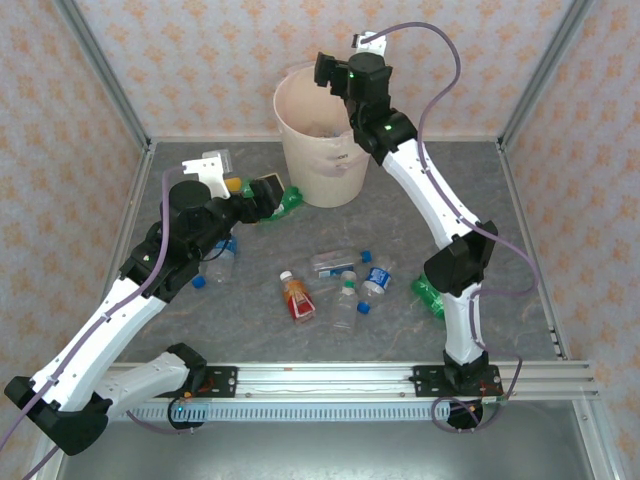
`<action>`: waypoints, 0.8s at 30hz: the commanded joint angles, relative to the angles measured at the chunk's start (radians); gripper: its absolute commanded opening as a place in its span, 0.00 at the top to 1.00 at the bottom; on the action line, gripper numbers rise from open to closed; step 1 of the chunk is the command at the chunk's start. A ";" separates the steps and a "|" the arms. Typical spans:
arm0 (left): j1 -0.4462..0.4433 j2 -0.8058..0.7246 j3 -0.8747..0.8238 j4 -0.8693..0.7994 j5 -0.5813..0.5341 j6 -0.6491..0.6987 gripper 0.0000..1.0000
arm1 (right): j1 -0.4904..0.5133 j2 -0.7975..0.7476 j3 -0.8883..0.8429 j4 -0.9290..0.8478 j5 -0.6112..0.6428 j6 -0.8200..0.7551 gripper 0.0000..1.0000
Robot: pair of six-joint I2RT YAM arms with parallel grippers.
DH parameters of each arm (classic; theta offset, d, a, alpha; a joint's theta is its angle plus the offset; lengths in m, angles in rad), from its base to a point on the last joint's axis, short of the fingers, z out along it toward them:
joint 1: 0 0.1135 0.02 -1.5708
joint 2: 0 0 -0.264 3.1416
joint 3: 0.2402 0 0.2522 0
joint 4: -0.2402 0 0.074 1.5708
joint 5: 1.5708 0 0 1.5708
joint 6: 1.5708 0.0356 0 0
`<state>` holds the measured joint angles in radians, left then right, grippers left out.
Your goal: Put the plastic bottles in the bin
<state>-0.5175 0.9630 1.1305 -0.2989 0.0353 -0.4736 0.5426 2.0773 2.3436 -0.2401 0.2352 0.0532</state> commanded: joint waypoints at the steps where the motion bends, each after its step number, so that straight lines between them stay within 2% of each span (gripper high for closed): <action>1: -0.008 -0.024 0.018 -0.013 -0.025 0.003 0.01 | 0.000 -0.031 0.014 0.021 0.002 -0.007 0.00; 17: -0.007 -0.014 -0.007 -0.012 -0.015 -0.010 0.01 | 0.001 -0.134 -0.063 -0.062 0.030 0.031 0.00; 24: -0.008 0.016 -0.036 0.043 0.090 -0.006 0.01 | 0.000 -0.254 -0.217 -0.137 0.113 0.057 0.00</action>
<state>-0.5175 0.9623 1.1156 -0.2943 0.0631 -0.4740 0.5426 1.8961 2.1822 -0.3206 0.2848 0.0864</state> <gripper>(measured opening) 0.991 0.997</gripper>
